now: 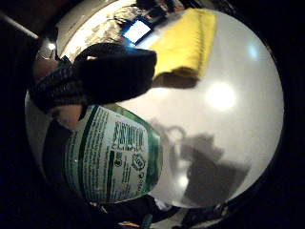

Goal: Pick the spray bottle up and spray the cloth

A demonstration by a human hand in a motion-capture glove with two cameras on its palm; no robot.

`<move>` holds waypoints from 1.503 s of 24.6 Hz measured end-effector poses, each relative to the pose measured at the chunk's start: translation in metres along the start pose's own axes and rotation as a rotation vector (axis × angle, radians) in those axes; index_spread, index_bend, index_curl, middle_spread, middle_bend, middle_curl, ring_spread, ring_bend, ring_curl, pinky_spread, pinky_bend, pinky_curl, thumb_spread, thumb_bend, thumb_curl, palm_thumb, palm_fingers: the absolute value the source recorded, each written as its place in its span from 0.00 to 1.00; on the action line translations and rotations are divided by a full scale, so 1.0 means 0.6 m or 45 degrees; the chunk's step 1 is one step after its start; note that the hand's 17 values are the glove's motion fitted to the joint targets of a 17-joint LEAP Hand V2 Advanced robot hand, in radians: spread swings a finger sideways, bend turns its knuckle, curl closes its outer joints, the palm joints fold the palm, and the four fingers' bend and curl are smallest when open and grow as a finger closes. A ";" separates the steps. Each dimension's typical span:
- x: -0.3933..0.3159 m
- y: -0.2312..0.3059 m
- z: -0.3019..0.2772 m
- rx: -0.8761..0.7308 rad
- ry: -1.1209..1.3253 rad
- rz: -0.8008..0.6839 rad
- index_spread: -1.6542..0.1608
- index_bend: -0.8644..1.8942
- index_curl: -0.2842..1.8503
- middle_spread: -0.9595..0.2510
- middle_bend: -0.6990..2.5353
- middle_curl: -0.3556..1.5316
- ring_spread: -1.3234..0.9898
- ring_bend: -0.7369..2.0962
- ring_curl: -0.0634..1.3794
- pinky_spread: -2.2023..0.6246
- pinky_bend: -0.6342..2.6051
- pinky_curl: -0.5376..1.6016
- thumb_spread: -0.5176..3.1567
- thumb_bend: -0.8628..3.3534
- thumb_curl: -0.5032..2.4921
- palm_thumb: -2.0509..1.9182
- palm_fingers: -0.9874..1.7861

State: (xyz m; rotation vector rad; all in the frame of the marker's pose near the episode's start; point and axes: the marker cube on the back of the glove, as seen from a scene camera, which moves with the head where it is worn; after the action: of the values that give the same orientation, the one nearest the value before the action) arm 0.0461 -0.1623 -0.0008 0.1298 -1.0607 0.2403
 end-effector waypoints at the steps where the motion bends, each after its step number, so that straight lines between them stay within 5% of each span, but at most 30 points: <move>1: -0.011 0.000 0.014 0.009 -0.028 -0.048 0.82 0.38 0.39 0.76 0.33 0.45 0.57 0.37 0.33 0.81 0.31 0.40 0.39 0.20 0.34 0.73 0.77; 8: -0.052 0.009 0.144 -0.143 -0.166 -0.262 0.81 0.39 0.39 0.75 0.32 0.45 0.56 0.36 0.33 0.81 0.30 0.40 0.39 0.20 0.33 0.73 0.77; 21: -0.011 0.004 0.342 -0.324 -0.164 -0.173 0.81 0.38 0.40 0.74 0.31 0.44 0.55 0.33 0.31 0.80 0.27 0.39 0.39 0.20 0.32 0.73 0.75; 29: -0.011 0.029 0.336 -0.335 -0.028 -0.228 0.79 0.36 0.38 0.74 0.29 0.44 0.55 0.32 0.31 0.80 0.27 0.40 0.39 0.20 0.31 0.72 0.70; 32: -0.017 0.048 0.292 -0.268 0.089 -0.276 0.77 0.31 0.36 0.76 0.29 0.44 0.55 0.32 0.32 0.81 0.31 0.42 0.39 0.20 0.31 0.72 0.59; 37: -0.015 0.088 0.179 -0.078 0.322 -0.309 0.75 0.33 0.32 0.76 0.30 0.43 0.56 0.33 0.30 0.82 0.31 0.41 0.39 0.20 0.31 0.71 0.59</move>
State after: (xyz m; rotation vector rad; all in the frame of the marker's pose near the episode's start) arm -0.0630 -0.1360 0.0426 0.1667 -0.7915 0.0035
